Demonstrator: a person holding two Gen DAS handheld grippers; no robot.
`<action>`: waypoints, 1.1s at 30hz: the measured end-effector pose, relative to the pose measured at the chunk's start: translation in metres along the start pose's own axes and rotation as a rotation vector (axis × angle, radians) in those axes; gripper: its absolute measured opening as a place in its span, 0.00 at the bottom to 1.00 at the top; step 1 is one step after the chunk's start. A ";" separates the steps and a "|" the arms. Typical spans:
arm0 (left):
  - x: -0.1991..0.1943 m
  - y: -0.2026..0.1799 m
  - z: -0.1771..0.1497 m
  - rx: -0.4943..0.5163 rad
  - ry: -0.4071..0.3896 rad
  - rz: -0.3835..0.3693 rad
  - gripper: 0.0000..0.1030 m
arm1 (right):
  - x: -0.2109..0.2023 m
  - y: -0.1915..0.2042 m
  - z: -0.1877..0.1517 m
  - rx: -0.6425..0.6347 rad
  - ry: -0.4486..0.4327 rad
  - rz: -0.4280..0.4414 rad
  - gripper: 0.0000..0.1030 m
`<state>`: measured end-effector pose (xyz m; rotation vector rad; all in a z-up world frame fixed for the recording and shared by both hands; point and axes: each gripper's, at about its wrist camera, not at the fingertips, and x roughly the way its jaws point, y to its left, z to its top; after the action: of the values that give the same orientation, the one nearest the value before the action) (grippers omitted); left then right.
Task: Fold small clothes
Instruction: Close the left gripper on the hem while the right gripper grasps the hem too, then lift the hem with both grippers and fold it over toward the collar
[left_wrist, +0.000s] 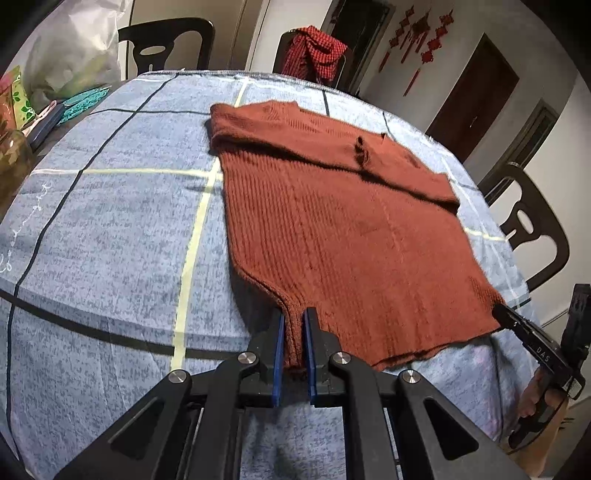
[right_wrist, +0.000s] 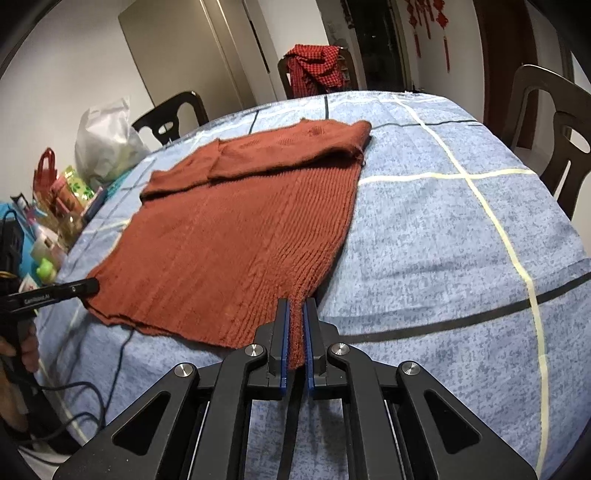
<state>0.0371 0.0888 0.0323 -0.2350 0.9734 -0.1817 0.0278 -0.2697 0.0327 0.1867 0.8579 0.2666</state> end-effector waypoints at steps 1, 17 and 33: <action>-0.001 0.000 0.003 -0.002 -0.006 -0.005 0.11 | -0.002 0.000 0.003 0.004 -0.007 0.005 0.06; -0.005 0.001 0.057 -0.031 -0.111 -0.012 0.11 | -0.002 -0.002 0.056 0.007 -0.053 0.052 0.06; 0.006 0.022 0.013 -0.024 0.055 0.056 0.51 | 0.010 -0.003 0.061 -0.004 -0.039 0.057 0.06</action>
<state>0.0519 0.1097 0.0287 -0.2254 1.0357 -0.1260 0.0809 -0.2726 0.0642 0.2126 0.8141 0.3168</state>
